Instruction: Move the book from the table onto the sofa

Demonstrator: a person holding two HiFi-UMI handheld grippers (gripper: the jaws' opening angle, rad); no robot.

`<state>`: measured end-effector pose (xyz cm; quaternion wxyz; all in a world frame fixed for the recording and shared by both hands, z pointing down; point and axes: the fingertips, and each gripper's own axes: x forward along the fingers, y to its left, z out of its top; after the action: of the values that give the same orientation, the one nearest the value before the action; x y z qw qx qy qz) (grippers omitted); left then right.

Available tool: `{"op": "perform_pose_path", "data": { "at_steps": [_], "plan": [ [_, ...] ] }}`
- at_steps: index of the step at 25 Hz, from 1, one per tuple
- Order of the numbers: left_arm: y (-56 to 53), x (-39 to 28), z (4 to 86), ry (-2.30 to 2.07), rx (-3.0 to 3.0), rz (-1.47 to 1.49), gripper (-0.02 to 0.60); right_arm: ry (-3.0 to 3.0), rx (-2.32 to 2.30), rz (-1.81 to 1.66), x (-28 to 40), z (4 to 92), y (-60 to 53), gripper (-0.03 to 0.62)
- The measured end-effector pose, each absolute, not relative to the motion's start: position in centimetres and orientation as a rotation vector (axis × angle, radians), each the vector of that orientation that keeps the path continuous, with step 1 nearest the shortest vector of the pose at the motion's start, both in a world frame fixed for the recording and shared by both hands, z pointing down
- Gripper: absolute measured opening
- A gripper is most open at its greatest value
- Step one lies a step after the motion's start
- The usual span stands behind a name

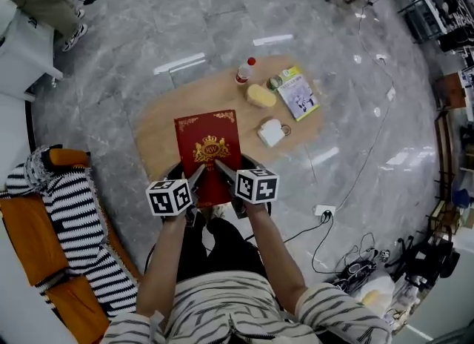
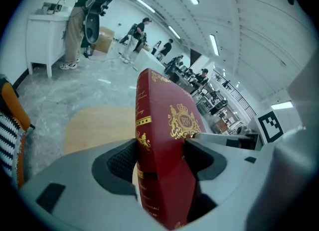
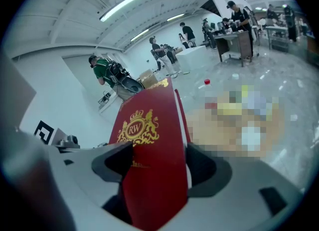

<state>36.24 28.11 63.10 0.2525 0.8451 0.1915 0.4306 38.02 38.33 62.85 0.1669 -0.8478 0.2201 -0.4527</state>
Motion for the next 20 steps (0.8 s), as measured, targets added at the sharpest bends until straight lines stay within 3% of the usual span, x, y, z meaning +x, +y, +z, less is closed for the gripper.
{"op": "perform_pose_path", "data": {
  "at_steps": [20],
  "plan": [
    [28.1,31.9,43.5,0.531,2.472,0.902,0.305,0.747,-2.574,-1.020,34.0,43.0,38.2,0.351]
  ]
}}
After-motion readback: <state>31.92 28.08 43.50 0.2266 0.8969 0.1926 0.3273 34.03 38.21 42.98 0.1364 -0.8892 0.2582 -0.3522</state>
